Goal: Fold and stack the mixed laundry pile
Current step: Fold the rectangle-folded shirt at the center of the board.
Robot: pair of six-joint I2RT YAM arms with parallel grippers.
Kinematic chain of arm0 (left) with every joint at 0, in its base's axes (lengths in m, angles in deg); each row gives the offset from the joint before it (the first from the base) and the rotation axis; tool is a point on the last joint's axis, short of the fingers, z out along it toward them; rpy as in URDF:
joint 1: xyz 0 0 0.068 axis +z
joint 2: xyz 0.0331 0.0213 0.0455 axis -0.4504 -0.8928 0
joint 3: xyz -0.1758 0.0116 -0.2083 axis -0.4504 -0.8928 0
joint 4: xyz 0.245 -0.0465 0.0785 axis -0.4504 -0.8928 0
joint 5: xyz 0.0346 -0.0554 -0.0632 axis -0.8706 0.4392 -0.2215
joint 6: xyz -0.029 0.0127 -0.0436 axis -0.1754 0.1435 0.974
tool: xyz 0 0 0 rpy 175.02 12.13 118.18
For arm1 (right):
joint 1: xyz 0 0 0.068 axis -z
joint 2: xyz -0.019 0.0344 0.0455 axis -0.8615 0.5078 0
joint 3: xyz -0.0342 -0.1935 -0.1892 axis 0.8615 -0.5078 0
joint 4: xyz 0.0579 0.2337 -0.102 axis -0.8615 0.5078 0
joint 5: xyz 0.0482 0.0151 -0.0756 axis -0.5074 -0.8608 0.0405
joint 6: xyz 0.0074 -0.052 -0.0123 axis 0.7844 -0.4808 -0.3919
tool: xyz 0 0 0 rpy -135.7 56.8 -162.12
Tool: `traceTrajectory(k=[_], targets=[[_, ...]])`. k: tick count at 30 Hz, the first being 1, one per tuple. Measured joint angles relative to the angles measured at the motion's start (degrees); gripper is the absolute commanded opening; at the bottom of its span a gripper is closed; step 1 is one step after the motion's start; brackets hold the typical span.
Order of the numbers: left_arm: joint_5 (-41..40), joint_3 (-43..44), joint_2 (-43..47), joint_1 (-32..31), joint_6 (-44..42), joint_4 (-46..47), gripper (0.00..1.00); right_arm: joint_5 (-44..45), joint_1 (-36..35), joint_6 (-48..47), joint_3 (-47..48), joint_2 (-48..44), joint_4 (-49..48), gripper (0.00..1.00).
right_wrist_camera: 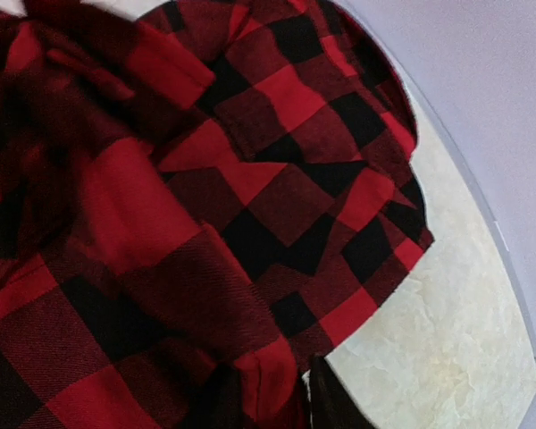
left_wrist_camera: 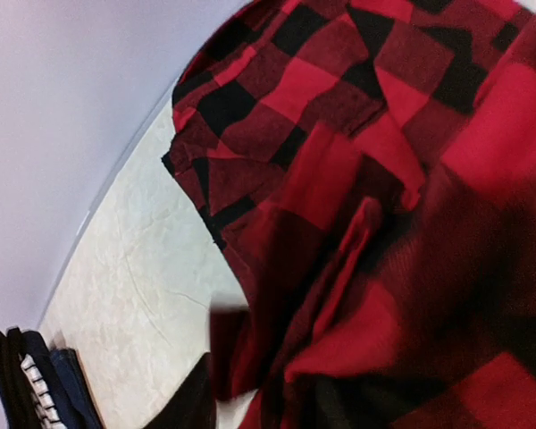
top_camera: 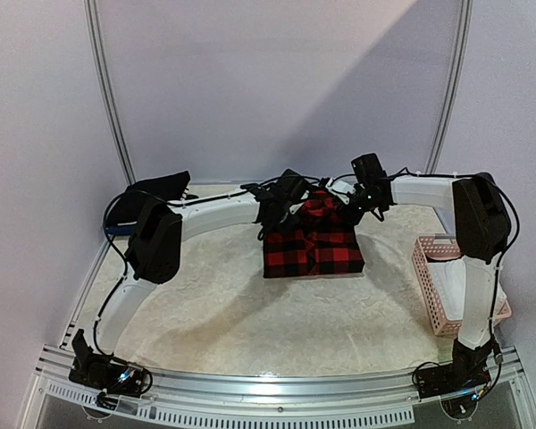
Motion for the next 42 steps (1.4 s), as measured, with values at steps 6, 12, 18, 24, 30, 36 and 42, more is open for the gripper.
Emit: traceTrajectory(k=[6, 12, 18, 24, 30, 36, 42], targets=[[0.87, -0.48, 1.53, 0.81, 1.68, -0.31, 0.80, -0.96, 0.39, 3.58, 0.31, 0.63, 3.93, 0.52], [1.14, -15.13, 18.14, -0.24, 0.76, 3.63, 1.00, -5.86, 1.75, 5.62, -2.86, -10.01, 7.74, 0.58], [2.71, -34.62, 38.36, -2.32, 0.70, 12.68, 0.77, -17.29, 1.75, -4.94, -16.50, -29.77, 8.57, 0.59], [16.83, -44.19, 38.53, -4.79, -10.51, 14.86, 0.82, -20.17, -2.01, -18.34, -22.75, -28.20, 10.71, 0.70], [26.23, -47.71, 33.18, -6.93, -18.25, 12.17, 0.83, -18.23, -6.75, -25.27, -25.90, -22.14, 11.08, 0.73], [29.31, -47.21, 29.86, -6.84, -21.35, 13.07, 0.83, -15.89, -7.89, -27.71, -26.05, -20.15, 9.44, 0.73], [29.68, -46.18, 24.74, -5.73, -23.85, 15.21, 0.81, -11.85, -7.89, -28.61, -26.10, -15.52, 6.86, 0.72]])
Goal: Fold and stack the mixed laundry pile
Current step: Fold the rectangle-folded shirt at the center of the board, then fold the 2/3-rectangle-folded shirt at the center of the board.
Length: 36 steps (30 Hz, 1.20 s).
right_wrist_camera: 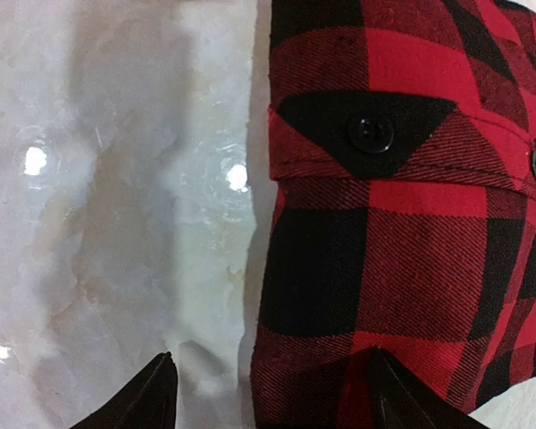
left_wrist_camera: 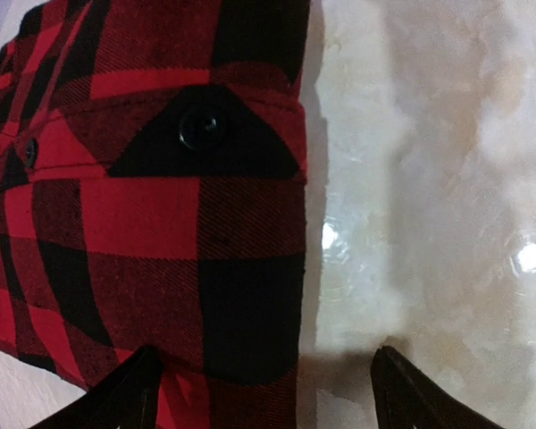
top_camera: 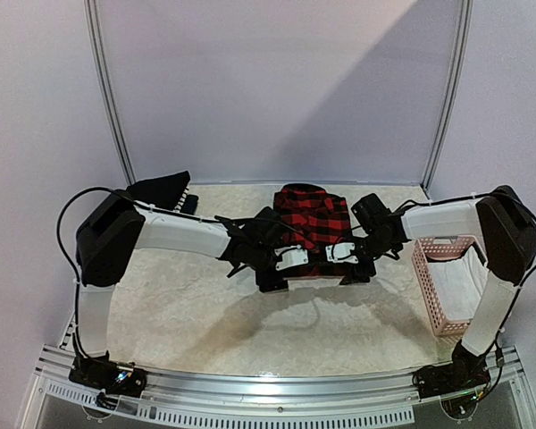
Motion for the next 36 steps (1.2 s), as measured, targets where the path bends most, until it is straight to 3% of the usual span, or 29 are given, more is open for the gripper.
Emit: traceTrajectory(k=[4, 8, 10, 12, 16, 19, 27, 36], targets=[[0.28, 1.49, -2.01, 0.68, -1.97, 0.37, 0.74, 1.68, 0.13, -0.07, -0.11, 1.90, -2.08, 0.61], [-1.20, 1.66, -2.43, 1.07, -3.34, 0.72, 0.60, 2.49, 0.17, 0.07, -0.09, 3.26, -4.13, 0.32], [-2.51, 1.66, -2.58, 1.22, -4.11, 1.05, 0.49, 2.93, 0.17, 0.09, -0.09, 3.93, -5.70, 0.15], [-4.00, 1.66, -2.95, 1.36, -4.52, 1.84, 0.32, 3.80, 0.13, 0.09, -0.02, 4.35, -7.13, 0.07], [-5.01, 1.09, -3.41, 1.42, -4.42, 3.50, 0.10, 4.59, 0.04, 0.31, 0.33, 4.37, -6.86, 0.02], [-4.66, 0.24, -2.89, 1.36, -3.87, 4.39, 0.00, 4.35, -0.07, 1.01, 0.35, 3.65, -5.73, 0.01], [-1.29, -6.64, 8.20, -2.01, 2.75, 2.71, 0.00, -0.31, -2.08, 3.78, 0.35, -5.70, 5.38, 0.00], [1.16, -3.65, 21.27, -10.29, 7.74, -9.42, 0.00, -8.39, -0.76, 14.01, 2.86, -22.53, 22.27, 0.00]])
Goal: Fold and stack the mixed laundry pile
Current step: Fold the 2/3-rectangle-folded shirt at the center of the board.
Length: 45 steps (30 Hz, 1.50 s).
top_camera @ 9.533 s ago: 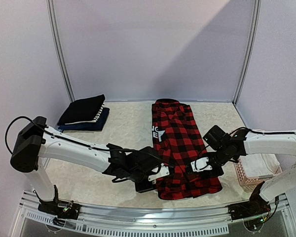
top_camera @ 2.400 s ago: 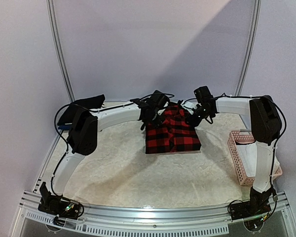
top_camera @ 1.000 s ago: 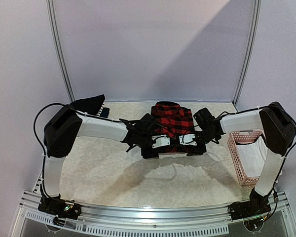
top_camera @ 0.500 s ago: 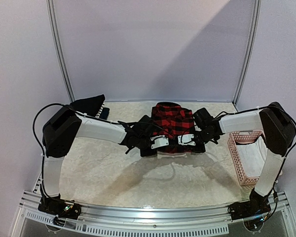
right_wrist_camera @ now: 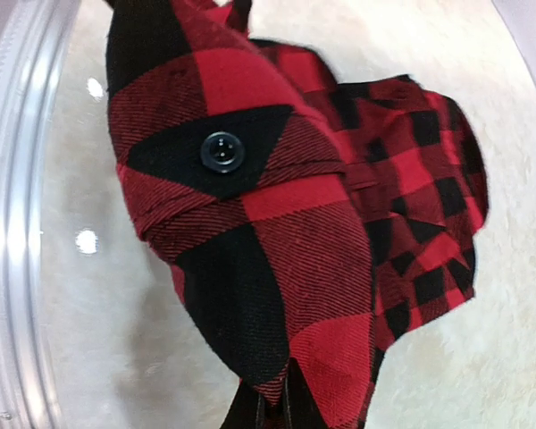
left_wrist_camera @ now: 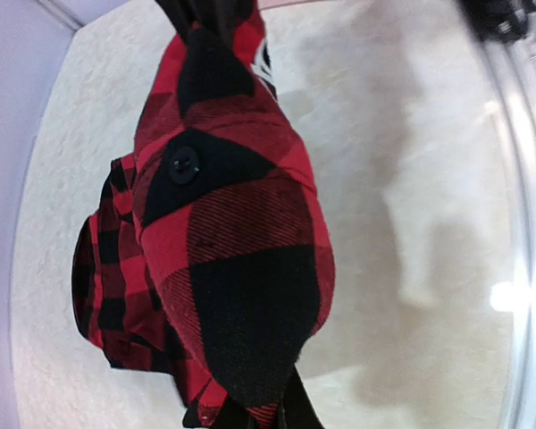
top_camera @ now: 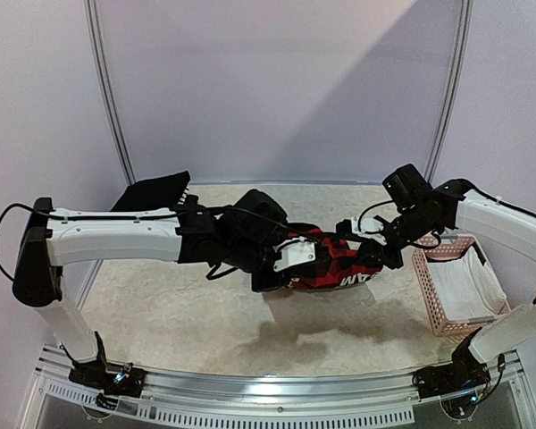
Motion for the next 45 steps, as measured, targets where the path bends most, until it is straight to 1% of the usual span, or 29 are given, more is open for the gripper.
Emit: traceTrajectory(k=[4, 5, 8, 12, 15, 17, 19, 20, 21, 22, 25, 26, 27, 28, 31, 35, 38, 40, 43, 45], targets=[[3.72, 5.35, 0.00, -0.20, 3.10, -6.82, 0.00, -1.42, -0.02, 2.21, 4.07, -2.21, 6.88, 0.00], [5.14, 7.87, -0.68, 0.22, 4.09, -9.49, 0.00, -1.60, -0.02, 2.56, 5.14, -2.08, 8.07, 0.00], [8.68, 12.87, -3.45, 2.12, 6.40, -12.87, 0.00, -1.84, 0.20, 2.80, 7.96, -0.48, 11.02, 0.01], [12.59, 14.10, -6.91, 6.51, 9.42, -13.53, 0.00, -2.56, 1.68, 2.80, 13.20, 6.45, 12.59, 0.01], [14.71, 14.19, -9.90, 10.84, 11.54, -12.57, 0.00, -3.08, 3.72, 3.10, 17.05, 12.98, 11.89, 0.01], [16.11, 15.72, -12.76, 13.49, 12.90, -12.28, 0.01, -3.34, 5.35, 4.09, 20.68, 17.86, 11.10, 0.02], [16.96, 19.87, -17.53, 16.33, 14.64, -11.58, 0.14, -3.19, 6.82, 5.38, 25.64, 23.50, 9.66, 0.06], [17.14, 22.34, -20.20, 17.75, 15.72, -10.97, 0.23, -3.04, 7.52, 6.10, 28.72, 26.53, 8.96, 0.10], [17.00, 25.00, -23.04, 19.19, 16.87, -10.40, 0.32, -2.82, 8.11, 7.08, 32.26, 29.88, 8.39, 0.18], [16.06, 28.06, -25.97, 20.52, 18.49, -10.05, 0.38, -2.43, 8.66, 7.72, 36.85, 33.46, 8.24, 0.26], [11.39, 35.85, -33.75, 23.85, 21.92, -8.37, 0.44, -1.31, 9.81, 10.93, 50.45, 45.00, 6.19, 0.43], [9.90, 36.92, -35.12, 24.48, 22.49, -7.76, 0.46, -0.94, 10.16, 12.02, 54.49, 48.83, 5.35, 0.49], [8.04, 37.46, -36.04, 25.27, 23.28, -7.19, 0.48, -0.63, 10.51, 13.20, 56.98, 51.78, 4.63, 0.54], [6.67, 37.38, -36.28, 25.86, 24.15, -6.99, 0.50, -0.66, 10.82, 14.60, 57.77, 53.27, 4.28, 0.56], [3.63, 35.06, -34.49, 26.16, 26.38, -5.11, 0.52, -0.76, 12.15, 17.33, 55.36, 53.90, 4.22, 0.60], [1.90, 25.92, -26.25, 25.27, 31.28, -2.12, 0.55, -1.53, 13.25, 19.52, 44.04, 45.44, 0.57, 0.61], [1.05, 18.69, -19.10, 24.81, 38.69, 0.37, 0.58, -2.89, 13.44, 20.63, 35.85, 35.76, -1.09, 0.59], [1.36, 15.28, -16.35, 24.74, 44.35, 2.25, 0.65, -3.37, 13.11, 20.74, 33.42, 31.71, -2.64, 0.57], [2.82, 10.29, -14.38, 24.46, 53.40, 5.73, 0.67, -3.54, 12.76, 20.70, 31.58, 30.18, -4.68, 0.54], [2.86, 8.09, -14.40, 23.71, 56.19, 7.23, 0.68, -3.39, 12.70, 20.41, 30.47, 31.15, -5.44, 0.54]])
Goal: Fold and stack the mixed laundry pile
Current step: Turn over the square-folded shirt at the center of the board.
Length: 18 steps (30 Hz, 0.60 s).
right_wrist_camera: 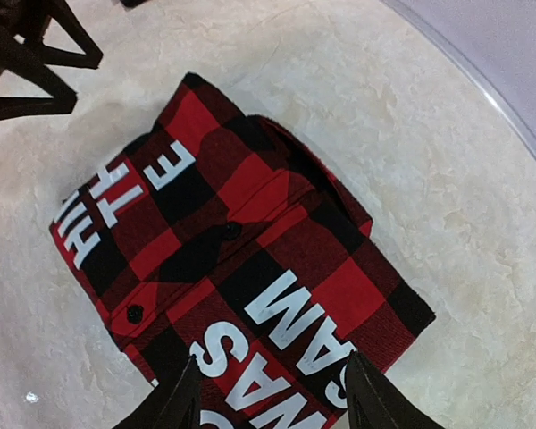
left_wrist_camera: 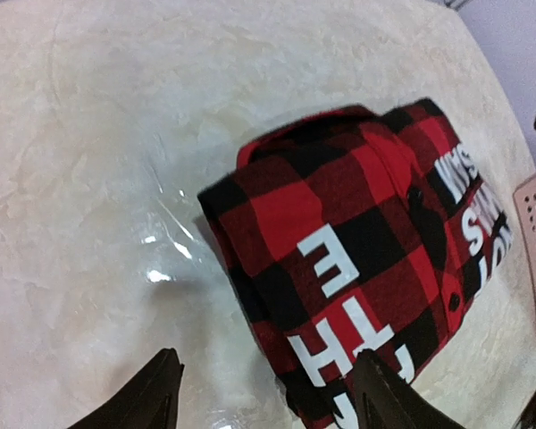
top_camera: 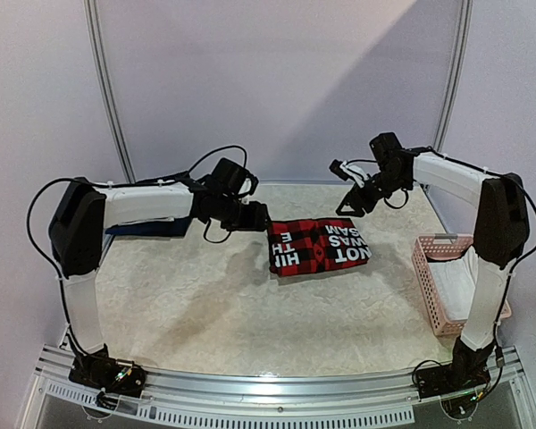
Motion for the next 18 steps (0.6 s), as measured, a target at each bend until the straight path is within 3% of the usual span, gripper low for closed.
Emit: traceTrajectory(k=[4, 12, 18], targets=[[-2.56, -0.33, -0.11, -4.55, -5.46, -0.72, 0.68, 1.16, 0.02, -1.44, -1.57, 3.98, -0.09, 0.54], [-10.38, -1.29, 0.37, -20.76, -46.01, -0.63, 0.71, 3.72, -1.01, -4.50, 0.83, 11.69, 2.71, 0.53], [-16.46, 0.31, -4.39, -22.10, -60.43, -0.28, 0.73, 3.87, -1.51, -4.66, 4.33, 16.02, 5.40, 0.53]])
